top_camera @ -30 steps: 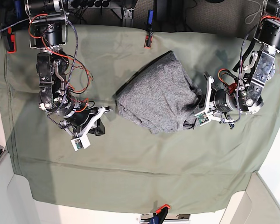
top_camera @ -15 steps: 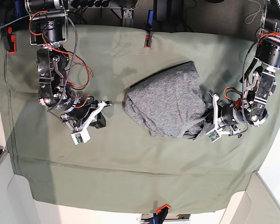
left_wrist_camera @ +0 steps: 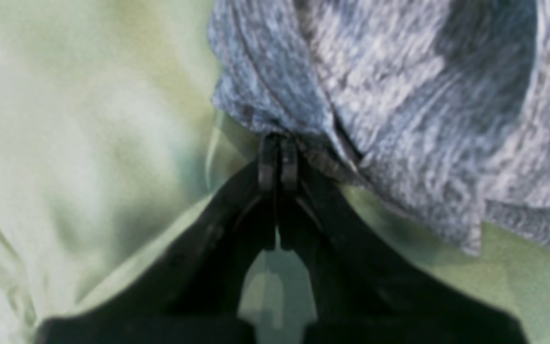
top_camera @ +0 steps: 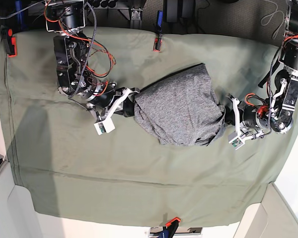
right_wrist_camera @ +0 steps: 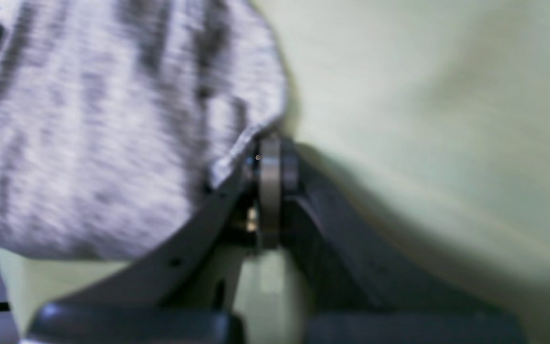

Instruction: Fold the T-shirt properly

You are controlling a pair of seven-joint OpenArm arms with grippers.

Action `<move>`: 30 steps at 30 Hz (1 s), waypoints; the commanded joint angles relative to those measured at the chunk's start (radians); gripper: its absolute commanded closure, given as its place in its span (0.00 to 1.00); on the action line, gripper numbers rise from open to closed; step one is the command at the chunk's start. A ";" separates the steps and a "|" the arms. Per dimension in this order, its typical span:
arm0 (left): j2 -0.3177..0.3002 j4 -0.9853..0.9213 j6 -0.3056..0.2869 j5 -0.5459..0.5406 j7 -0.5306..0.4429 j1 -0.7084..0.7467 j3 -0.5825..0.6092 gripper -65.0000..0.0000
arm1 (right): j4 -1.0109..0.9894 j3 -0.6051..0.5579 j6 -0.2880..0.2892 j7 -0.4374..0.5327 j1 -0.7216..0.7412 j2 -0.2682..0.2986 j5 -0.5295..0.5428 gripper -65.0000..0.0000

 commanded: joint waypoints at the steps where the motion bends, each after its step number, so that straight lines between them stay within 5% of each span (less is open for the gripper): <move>1: -0.018 0.010 -0.008 -0.009 -0.007 -0.021 -0.009 1.00 | 0.019 -0.016 0.014 0.012 0.021 -0.017 0.020 1.00; 12: -0.020 0.010 -0.016 0.077 -0.045 -0.022 -0.009 1.00 | 0.026 -0.283 0.014 0.005 -0.013 -0.051 0.021 1.00; 16: -0.019 0.010 -0.016 0.124 -0.075 -0.025 -0.009 1.00 | 0.055 -0.304 0.015 0.005 -0.076 -0.096 0.019 1.00; 24: -0.050 0.013 -0.005 0.116 -0.086 -0.030 -0.048 0.99 | 0.259 -0.290 -0.002 0.002 -0.162 -0.089 -0.095 1.00; 30: -0.079 0.013 -0.036 -0.062 0.013 -0.030 -0.225 0.76 | 0.388 -0.216 -0.010 -0.021 -0.161 -0.047 -0.104 1.00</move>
